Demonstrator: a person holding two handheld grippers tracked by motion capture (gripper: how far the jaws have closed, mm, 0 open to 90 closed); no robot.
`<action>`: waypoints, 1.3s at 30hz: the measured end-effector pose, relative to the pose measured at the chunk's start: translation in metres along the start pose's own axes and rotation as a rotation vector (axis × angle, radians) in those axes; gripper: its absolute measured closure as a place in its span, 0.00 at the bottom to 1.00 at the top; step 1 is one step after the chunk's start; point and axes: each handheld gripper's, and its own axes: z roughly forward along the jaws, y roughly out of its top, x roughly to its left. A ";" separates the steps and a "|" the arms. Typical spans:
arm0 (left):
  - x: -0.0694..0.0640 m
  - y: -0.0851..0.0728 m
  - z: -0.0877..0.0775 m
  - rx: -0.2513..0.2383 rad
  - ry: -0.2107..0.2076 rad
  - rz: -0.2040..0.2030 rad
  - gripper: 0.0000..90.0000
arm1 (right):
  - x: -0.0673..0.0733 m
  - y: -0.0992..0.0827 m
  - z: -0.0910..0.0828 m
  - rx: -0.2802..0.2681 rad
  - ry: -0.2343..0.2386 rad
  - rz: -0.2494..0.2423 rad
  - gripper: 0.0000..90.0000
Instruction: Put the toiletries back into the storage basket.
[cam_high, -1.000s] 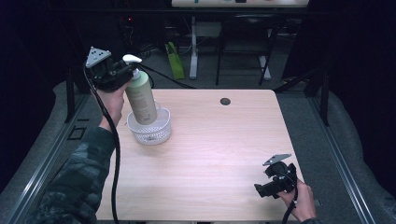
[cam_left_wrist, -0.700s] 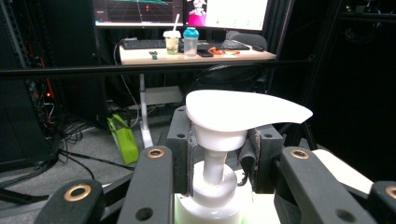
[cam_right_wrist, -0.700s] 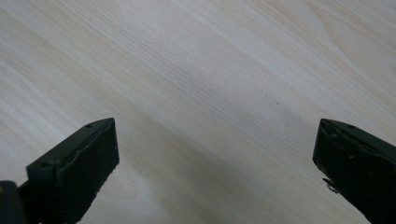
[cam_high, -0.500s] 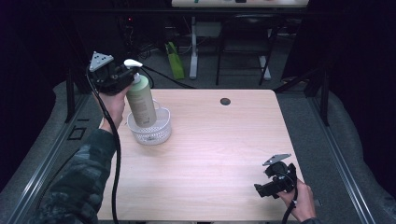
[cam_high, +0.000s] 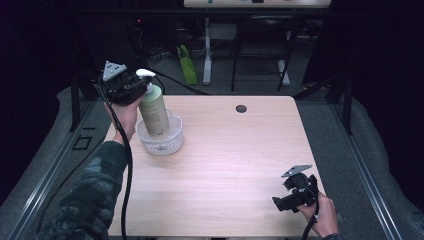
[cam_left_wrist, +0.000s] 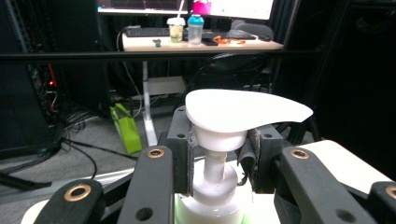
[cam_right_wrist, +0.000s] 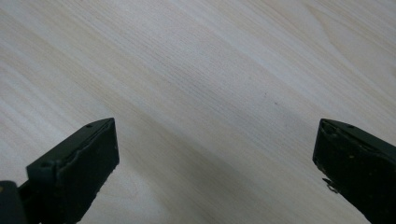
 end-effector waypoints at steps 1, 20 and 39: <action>0.000 -0.002 0.001 0.002 0.001 0.000 0.75 | 0.000 0.000 0.000 0.000 0.002 0.004 0.00; 0.002 -0.014 0.007 0.029 0.010 -0.004 0.75 | 0.000 0.000 -0.001 -0.003 -0.001 0.001 0.00; 0.005 -0.025 0.011 0.051 0.014 -0.012 0.75 | 0.001 0.000 -0.001 -0.001 0.000 0.000 0.00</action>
